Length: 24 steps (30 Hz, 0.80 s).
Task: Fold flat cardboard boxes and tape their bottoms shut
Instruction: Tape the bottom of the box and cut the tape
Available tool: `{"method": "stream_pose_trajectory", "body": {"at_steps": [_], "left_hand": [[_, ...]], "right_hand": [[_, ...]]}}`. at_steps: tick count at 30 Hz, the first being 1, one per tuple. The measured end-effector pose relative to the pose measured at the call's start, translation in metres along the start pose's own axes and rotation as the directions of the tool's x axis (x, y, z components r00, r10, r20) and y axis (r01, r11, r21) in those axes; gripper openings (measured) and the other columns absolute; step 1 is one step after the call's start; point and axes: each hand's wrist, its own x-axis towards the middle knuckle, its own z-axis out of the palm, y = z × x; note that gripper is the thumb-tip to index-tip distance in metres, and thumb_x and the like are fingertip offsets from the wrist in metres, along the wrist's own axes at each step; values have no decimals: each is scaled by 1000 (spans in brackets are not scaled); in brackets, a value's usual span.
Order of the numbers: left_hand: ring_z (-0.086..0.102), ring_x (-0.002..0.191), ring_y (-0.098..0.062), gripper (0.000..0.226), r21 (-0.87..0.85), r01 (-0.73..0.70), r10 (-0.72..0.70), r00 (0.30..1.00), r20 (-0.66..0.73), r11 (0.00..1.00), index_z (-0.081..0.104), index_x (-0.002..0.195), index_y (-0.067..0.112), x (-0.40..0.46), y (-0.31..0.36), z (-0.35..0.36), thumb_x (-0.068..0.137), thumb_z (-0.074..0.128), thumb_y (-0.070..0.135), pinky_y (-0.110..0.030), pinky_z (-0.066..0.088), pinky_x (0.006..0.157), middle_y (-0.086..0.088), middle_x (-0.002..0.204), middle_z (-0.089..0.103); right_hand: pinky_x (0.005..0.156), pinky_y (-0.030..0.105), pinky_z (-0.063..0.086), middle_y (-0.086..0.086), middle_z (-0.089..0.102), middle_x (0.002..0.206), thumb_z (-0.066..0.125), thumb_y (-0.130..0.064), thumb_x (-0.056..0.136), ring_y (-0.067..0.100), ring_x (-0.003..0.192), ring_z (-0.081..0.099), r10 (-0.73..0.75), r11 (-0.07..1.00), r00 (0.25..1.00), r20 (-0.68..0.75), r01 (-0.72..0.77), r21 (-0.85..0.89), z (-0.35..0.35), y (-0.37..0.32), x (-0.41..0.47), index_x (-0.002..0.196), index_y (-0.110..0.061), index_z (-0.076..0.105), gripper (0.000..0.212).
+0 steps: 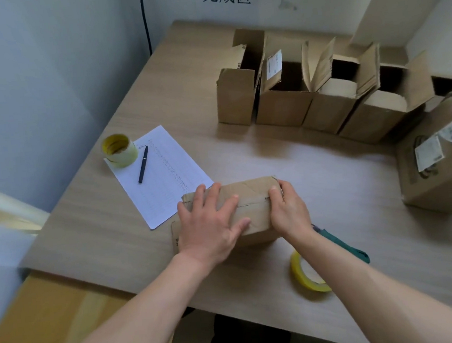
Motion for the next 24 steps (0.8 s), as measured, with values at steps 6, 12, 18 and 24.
{"method": "stream_pose_trajectory", "body": {"at_steps": [6, 12, 18, 24], "left_hand": [[51, 125, -34, 49, -22, -3, 1, 995, -97, 1000, 68, 109, 29, 1, 5, -2, 84, 41, 60, -56, 42, 85, -8, 135, 57], [50, 127, -33, 48, -21, 10, -13, 992, -124, 1000, 69, 109, 28, 1, 7, 1, 85, 41, 58, -53, 42, 86, -7, 136, 56], [45, 131, -31, 50, -52, 20, -25, 993, -115, 998, 67, 112, 29, 1, 5, 3, 86, 37, 60, -52, 38, 90, -4, 140, 53], [43, 133, -30, 52, -51, 9, -14, 995, -103, 999, 66, 115, 29, -1, 4, 4, 88, 35, 60, -48, 38, 88, -2, 141, 52]], "right_hand": [[84, 38, 40, 9, 60, 124, 27, -42, 102, 26, 101, 54, -15, 1000, 998, 65, 14, 15, -4, 3, 3, 131, -20, 44, 40], [81, 34, 35, 6, 56, 126, 29, -47, 101, 20, 96, 48, -72, 997, 975, 208, 64, 45, -13, 13, 14, 134, -23, 40, 43], [78, 33, 50, -14, 62, 100, 55, -32, 74, 10, 90, 59, -381, 923, 914, 138, 385, -4, -76, 94, -27, 107, -26, 62, 34], [92, 31, 37, -15, 50, 116, 43, -53, 87, 14, 112, 41, -315, 391, 655, 687, 749, -534, -86, 165, -67, 115, -34, 57, 37]]}}
